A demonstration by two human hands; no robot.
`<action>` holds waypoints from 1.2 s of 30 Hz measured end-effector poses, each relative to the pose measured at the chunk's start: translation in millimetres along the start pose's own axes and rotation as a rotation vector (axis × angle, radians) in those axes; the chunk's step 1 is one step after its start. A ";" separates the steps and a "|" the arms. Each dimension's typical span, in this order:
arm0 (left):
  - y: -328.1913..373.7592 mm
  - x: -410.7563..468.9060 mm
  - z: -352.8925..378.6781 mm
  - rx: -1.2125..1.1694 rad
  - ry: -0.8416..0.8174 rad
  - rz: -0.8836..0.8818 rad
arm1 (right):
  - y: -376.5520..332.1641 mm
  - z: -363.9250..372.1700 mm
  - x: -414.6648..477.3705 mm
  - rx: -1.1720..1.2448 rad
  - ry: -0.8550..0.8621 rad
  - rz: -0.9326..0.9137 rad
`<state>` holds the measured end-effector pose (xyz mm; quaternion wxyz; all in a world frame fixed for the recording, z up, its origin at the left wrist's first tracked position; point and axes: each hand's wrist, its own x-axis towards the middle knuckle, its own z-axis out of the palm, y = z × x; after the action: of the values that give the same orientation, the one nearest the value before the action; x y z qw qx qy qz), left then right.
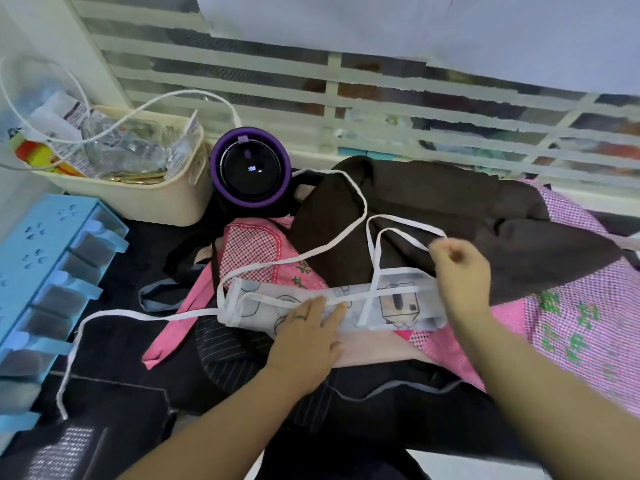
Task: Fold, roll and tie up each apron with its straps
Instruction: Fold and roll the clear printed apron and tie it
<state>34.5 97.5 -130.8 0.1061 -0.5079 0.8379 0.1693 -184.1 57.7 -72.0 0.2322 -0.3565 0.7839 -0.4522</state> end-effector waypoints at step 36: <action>32.3 31.4 -241.3 -0.808 -0.001 0.397 | -164.1 -101.3 19.4 0.304 -0.810 -0.106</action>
<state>-10.0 -8.9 85.9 -0.1349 -0.3382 0.7857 0.5001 -208.9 42.6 119.6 0.5473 -0.5065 0.5347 -0.3976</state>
